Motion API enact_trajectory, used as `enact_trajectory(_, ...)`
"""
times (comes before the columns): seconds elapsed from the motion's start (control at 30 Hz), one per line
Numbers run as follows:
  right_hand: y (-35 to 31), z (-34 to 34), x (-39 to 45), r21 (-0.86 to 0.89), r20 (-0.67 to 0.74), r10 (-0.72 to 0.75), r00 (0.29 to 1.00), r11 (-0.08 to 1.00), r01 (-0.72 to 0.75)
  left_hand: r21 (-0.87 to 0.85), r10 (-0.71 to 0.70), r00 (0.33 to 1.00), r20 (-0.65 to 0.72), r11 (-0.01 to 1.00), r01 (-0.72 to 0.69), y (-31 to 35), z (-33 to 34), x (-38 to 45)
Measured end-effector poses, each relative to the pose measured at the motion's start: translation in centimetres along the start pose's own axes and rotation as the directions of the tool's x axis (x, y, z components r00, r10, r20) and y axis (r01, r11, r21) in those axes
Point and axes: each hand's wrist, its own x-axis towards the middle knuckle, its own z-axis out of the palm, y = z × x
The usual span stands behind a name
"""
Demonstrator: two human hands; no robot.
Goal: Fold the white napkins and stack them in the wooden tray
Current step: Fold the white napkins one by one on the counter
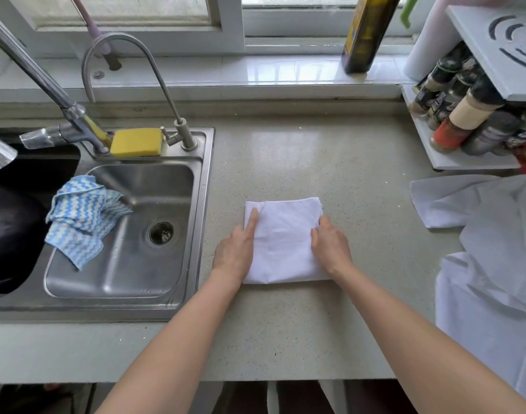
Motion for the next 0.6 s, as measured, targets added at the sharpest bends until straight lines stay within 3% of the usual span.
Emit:
enact_trajectory(0.23, -0.2, -0.3, -0.2, -0.012, 0.005, 0.003, 1.0, 1.0, -0.003, 0.093, 0.001, 0.999, 0.049, 0.996, -0.006, 0.1, 0.1, 0.4)
enact_trajectory(0.37, -0.4, -0.2, -0.4, -0.02, -0.015, 0.001, 1.0, 1.0, -0.001, 0.053, -0.067, 0.993, 0.099, 0.997, 0.062, 0.1, 0.0, 1.4)
enact_trajectory(0.6, -0.4, -0.1, -0.5, -0.02, -0.032, 0.009, 0.999, 1.0, -0.01, 0.024, -0.061, 0.991, 0.116, 0.998, 0.059, 0.0, -0.5, 1.7)
